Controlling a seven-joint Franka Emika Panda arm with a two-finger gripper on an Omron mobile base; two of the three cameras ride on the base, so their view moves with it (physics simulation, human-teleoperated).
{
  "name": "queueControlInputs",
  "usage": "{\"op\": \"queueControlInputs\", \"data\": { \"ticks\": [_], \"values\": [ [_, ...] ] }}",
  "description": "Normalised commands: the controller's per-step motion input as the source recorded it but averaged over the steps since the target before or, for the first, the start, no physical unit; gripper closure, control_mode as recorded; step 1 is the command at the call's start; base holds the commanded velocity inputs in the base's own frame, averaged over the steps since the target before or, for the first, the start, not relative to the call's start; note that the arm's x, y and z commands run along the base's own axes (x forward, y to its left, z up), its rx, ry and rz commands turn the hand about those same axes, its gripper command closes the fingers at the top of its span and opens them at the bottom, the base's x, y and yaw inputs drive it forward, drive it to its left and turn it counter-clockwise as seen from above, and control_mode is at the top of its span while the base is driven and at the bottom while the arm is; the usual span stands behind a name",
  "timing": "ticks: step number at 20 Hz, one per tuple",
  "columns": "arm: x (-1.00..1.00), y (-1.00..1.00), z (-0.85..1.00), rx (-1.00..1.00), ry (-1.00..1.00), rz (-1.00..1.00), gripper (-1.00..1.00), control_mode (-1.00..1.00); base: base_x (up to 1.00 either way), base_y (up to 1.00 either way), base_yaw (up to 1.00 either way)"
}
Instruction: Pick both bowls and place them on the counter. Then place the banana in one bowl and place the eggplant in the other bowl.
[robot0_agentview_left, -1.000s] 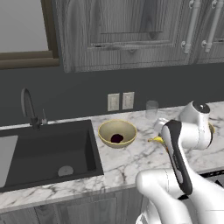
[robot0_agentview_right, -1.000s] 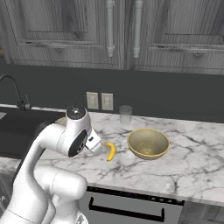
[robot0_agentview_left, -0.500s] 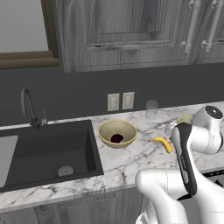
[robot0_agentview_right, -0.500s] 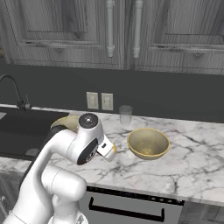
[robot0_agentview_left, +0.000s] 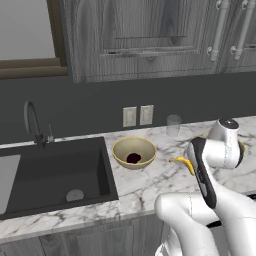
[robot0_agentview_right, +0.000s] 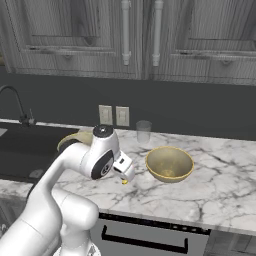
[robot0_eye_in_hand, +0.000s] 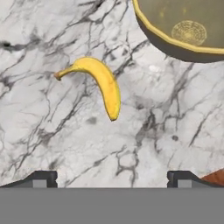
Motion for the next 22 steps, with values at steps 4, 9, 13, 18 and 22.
{"op": "queueControlInputs", "data": {
  "ticks": [4,9,13,18,22],
  "values": [
    [0.14,0.00,-0.40,-0.05,0.01,0.05,-1.00,-1.00,0.00,0.00,0.00],
    [0.24,0.00,-0.32,-0.02,0.00,0.05,-1.00,-1.00,0.00,0.00,0.00],
    [0.25,0.00,-0.24,0.00,0.02,0.04,-1.00,-1.00,0.00,0.00,0.00],
    [0.19,-0.08,-0.10,0.00,0.05,0.01,-1.00,-1.00,0.00,0.00,0.00],
    [0.16,-0.13,0.00,-0.01,0.10,0.00,-1.00,-1.00,0.00,0.00,0.00]
  ]
}}
